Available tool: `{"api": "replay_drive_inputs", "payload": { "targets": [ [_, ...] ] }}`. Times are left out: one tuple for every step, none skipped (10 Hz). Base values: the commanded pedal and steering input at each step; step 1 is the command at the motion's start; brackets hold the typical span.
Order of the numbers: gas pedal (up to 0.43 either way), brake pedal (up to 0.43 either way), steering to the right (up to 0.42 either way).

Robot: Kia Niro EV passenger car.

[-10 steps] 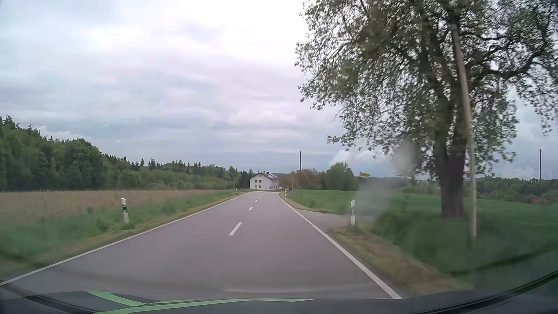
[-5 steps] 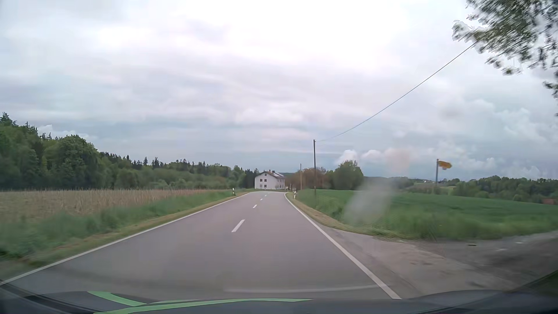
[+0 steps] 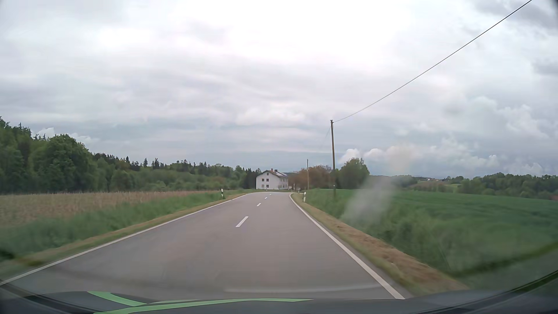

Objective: Follow the waypoints while adhering to traffic rules and regulations

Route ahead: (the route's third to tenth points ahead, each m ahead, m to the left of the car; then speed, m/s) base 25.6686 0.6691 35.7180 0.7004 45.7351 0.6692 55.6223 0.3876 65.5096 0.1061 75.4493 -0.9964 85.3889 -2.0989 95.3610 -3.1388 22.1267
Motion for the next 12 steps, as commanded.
{"api": "replay_drive_inputs", "payload": {
  "targets": [
    [0.150, 0.000, -0.001],
    [0.150, 0.000, 0.000],
    [0.150, 0.000, 0.000],
    [0.150, 0.000, 0.000],
    [0.150, 0.000, 0.000],
    [0.150, 0.000, 0.001],
    [0.150, 0.000, 0.003],
    [0.150, 0.000, 0.004],
    [0.150, 0.000, 0.005],
    [0.150, 0.000, 0.005],
    [0.150, 0.000, 0.005],
    [0.150, 0.000, 0.005]
  ]
}}
